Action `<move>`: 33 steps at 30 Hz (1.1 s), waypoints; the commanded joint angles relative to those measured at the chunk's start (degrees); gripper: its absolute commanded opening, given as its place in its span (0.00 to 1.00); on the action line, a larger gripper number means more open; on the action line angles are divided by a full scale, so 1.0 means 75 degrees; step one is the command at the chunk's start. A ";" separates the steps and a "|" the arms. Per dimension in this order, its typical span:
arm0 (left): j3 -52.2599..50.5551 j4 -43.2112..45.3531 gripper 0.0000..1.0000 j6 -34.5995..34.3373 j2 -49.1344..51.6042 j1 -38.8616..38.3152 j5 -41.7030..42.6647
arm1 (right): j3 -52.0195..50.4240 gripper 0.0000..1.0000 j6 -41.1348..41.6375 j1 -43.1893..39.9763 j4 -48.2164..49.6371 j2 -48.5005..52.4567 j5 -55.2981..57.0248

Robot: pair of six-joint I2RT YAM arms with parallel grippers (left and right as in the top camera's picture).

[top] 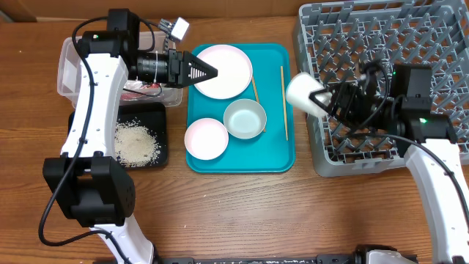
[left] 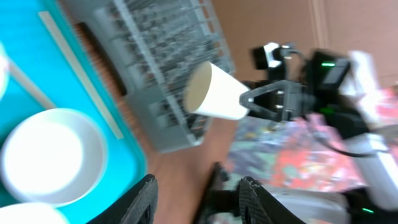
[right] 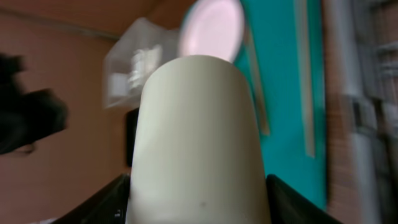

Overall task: Sort waste into correct bins and load items into the dishwasher
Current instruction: 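Lower the white cup into the dish rack with the right gripper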

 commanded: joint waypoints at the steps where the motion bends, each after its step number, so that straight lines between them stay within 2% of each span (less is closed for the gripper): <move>1: 0.0085 -0.0029 0.43 0.0242 0.0026 -0.0198 -0.1941 | 0.0965 0.49 0.0006 0.0111 -0.1271 -0.0475 0.3185; 6: 0.0085 -0.0119 0.42 0.0134 0.0026 -0.0603 -0.4019 | 0.1469 0.48 0.0207 0.0227 -0.2908 -0.0472 0.4943; 9: 0.0085 -0.0070 0.42 -0.0210 0.0026 -0.1003 -0.5202 | 0.1469 0.48 0.0204 0.0227 -0.3582 -0.0286 0.5301; 14: 0.0085 0.0108 0.43 -0.0662 0.0026 -0.1437 -0.6274 | 0.1460 0.48 -0.0041 0.0227 -0.3908 0.0382 0.5342; 18: 0.0085 0.0146 0.44 -0.0778 0.0026 -0.1638 -0.6569 | 0.1451 0.49 -0.0297 0.0227 -0.4071 0.1078 0.5179; 20: 0.0085 0.0175 0.45 -0.0828 0.0026 -0.1684 -0.6642 | 0.1451 0.53 -0.0440 0.0227 -0.4010 0.1553 0.4992; 21: 0.0085 0.0178 0.44 -0.0828 0.0026 -0.1682 -0.6645 | 0.1451 0.59 -0.0440 0.0227 -0.3984 0.1687 0.4995; 23: 0.0085 0.0175 0.45 -0.0825 0.0026 -0.1682 -0.6645 | 0.1451 0.76 -0.0440 0.0227 -0.3867 0.1886 0.4995; 25: 0.0085 0.0175 0.47 -0.0828 0.0026 -0.1682 -0.6645 | 0.1466 0.84 -0.0437 0.0227 -0.3666 0.1897 0.4989; 33: 0.0085 0.0242 0.45 -0.0921 0.0026 -0.1682 -0.6645 | 0.2457 0.85 -0.0659 0.0227 -0.3821 0.1883 0.4558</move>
